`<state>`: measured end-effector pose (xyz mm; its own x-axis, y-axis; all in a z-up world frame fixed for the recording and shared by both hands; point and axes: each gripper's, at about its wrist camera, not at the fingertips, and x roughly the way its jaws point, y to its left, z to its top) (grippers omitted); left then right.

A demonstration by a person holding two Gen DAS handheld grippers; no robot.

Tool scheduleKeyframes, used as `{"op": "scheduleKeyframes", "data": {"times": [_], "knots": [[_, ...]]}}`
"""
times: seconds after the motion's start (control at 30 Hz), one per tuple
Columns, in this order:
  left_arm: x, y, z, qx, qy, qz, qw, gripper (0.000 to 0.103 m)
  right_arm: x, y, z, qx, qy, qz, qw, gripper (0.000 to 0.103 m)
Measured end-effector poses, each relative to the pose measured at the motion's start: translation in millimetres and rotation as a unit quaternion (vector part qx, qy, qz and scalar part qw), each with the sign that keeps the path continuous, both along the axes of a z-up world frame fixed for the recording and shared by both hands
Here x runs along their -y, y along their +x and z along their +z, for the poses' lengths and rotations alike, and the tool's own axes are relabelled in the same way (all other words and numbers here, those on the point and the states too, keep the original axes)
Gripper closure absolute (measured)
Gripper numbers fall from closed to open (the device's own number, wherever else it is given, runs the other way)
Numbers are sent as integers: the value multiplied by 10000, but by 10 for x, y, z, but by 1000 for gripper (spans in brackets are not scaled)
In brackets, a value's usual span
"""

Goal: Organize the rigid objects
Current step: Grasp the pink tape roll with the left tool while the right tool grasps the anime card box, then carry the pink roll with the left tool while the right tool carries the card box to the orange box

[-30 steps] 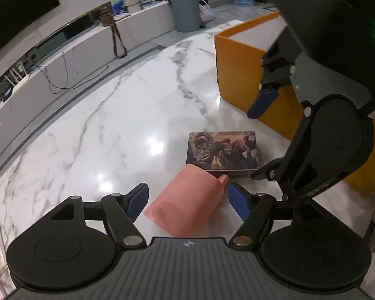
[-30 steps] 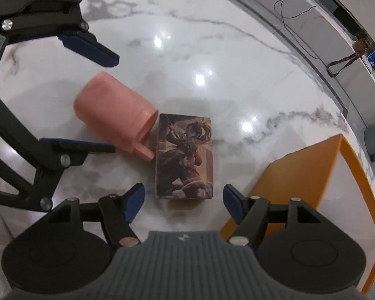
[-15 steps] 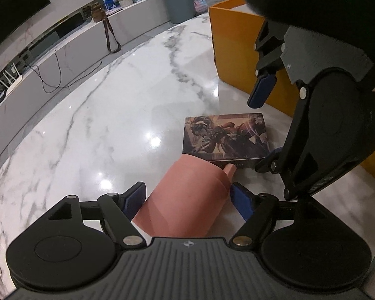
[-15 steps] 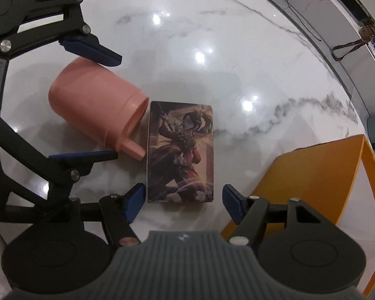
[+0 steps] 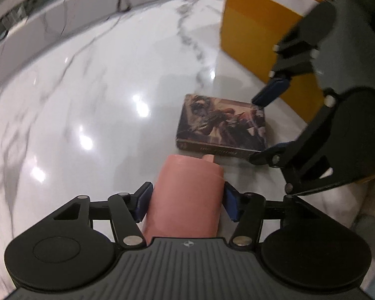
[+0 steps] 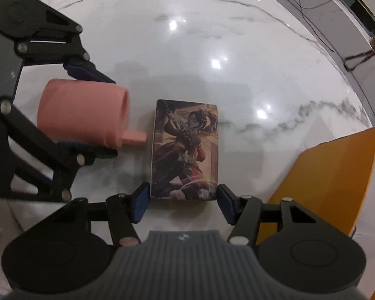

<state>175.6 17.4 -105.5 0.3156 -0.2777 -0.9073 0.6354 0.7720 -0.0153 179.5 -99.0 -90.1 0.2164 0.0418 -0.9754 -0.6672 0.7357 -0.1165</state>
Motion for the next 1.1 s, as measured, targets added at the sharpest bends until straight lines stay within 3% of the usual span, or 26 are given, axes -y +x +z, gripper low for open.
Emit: {"op": "scheduleKeyframes", "data": {"times": [0.17, 0.37, 0.6, 0.8, 1.1], "knots": [[-249, -184, -4, -365, -54, 636, 9973, 41, -21, -211, 39, -73, 271, -27, 9996, 45], [-477, -453, 24, -395, -266, 1120, 9926, 41, 43, -412, 45, -65, 644, -319, 9974, 45], [-600, -510, 16, -427, -496, 1631, 9844, 38, 79, -541, 39, -99, 1036, -766, 9916, 44], [-563, -551, 33, -421, -320, 1926, 9798, 30, 56, -601, 107, 330, 1202, -1056, 9866, 33], [-496, -658, 17, -462, -21, 2069, 9773, 31, 23, -566, -36, 743, 1464, -1490, 9751, 33]]}}
